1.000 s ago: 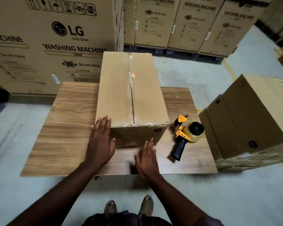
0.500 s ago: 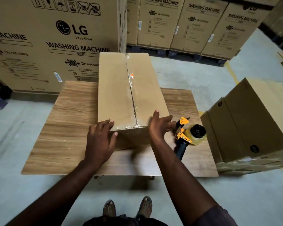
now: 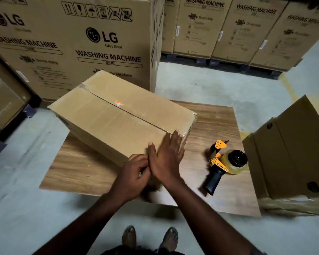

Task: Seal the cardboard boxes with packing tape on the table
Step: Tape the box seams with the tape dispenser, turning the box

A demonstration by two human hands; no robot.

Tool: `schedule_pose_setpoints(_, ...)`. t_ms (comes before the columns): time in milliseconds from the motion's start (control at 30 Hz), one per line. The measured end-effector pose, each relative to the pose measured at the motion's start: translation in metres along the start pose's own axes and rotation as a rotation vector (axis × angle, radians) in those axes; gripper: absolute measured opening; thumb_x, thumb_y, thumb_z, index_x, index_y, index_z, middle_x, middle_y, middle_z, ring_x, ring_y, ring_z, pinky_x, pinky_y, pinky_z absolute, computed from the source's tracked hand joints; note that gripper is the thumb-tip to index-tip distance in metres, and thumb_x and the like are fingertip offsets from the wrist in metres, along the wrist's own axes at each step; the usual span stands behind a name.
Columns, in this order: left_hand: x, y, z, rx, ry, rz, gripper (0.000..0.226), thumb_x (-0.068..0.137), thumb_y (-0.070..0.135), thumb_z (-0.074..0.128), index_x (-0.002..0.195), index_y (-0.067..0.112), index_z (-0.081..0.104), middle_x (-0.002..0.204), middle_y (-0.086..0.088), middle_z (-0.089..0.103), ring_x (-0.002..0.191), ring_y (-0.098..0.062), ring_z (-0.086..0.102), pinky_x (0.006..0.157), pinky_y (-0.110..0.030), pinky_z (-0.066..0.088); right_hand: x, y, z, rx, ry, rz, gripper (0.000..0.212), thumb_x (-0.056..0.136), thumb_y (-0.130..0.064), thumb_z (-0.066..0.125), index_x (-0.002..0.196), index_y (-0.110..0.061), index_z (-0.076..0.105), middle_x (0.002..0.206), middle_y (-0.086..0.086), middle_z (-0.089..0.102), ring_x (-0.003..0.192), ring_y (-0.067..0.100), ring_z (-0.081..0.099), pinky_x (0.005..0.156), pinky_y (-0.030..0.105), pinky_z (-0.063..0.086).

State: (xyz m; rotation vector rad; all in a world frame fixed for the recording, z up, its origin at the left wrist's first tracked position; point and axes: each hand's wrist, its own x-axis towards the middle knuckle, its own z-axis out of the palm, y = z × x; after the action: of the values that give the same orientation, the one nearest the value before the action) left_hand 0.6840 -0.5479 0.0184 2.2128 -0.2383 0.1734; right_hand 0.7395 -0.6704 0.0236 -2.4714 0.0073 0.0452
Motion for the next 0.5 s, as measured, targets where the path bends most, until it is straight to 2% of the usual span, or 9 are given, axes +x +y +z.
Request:
schedule_pose_setpoints(100, 0.003, -0.016, -0.018, 0.092, 0.041, 0.014, 0.023, 0.092, 0.028, 0.053, 0.097, 0.019, 0.074, 0.113, 0.013, 0.067, 0.109, -0.005, 0.056, 0.089, -0.012, 0.040, -0.024, 0.018, 0.000, -0.147, -0.031, -0.099, 0.098, 0.093, -0.078, 0.019, 0.161, -0.008, 0.006, 0.169, 0.010, -0.015, 0.154, 0.025, -0.020, 0.124, 0.054, -0.006)
schedule_pose_setpoints(167, 0.011, -0.025, -0.026, 0.137, 0.054, 0.002, 0.020, 0.092, 0.024, 0.056, 0.100, 0.022, 0.074, 0.117, 0.014, 0.067, 0.112, -0.006, 0.055, 0.092, -0.010, 0.038, -0.021, 0.026, -0.006, -0.222, -0.103, -0.157, 0.120, 0.078, -0.094, 0.016, 0.160, -0.008, -0.003, 0.167, 0.012, -0.022, 0.153, 0.027, -0.024, 0.121, 0.049, -0.011)
schedule_pose_setpoints(233, 0.020, -0.031, -0.030, 0.175, 0.055, -0.010, 0.020, 0.091, 0.017, 0.059, 0.103, 0.025, 0.074, 0.119, 0.014, 0.066, 0.113, -0.006, 0.054, 0.094, -0.012, 0.038, -0.013, 0.033, -0.013, -0.310, -0.165, -0.228, 0.135, 0.068, -0.100, 0.021, 0.160, -0.005, -0.004, 0.165, 0.019, -0.021, 0.152, 0.033, -0.023, 0.121, 0.051, -0.011)
schedule_pose_setpoints(333, 0.035, -0.039, -0.032, 0.225, 0.047, -0.002, 0.023, 0.093, 0.013, 0.063, 0.111, 0.025, 0.072, 0.124, 0.013, 0.064, 0.117, -0.008, 0.052, 0.096, -0.024, 0.043, 0.017, 0.050, -0.030, -0.377, -0.264, -0.287, 0.134, 0.070, -0.096, 0.033, 0.160, -0.004, -0.005, 0.164, 0.022, -0.024, 0.151, 0.037, -0.024, 0.123, 0.056, -0.008)
schedule_pose_setpoints(500, 0.061, -0.054, -0.036, 0.324, 0.015, -0.017, 0.039, 0.092, 0.029, 0.057, 0.131, 0.027, 0.063, 0.140, 0.009, 0.057, 0.127, -0.018, 0.048, 0.105, -0.039, 0.043, 0.087, 0.083, -0.081, -0.472, -0.410, -0.267, 0.130, 0.076, -0.082, 0.058, 0.160, -0.009, -0.010, 0.163, 0.014, -0.029, 0.151, 0.030, -0.026, 0.121, 0.059, -0.007)
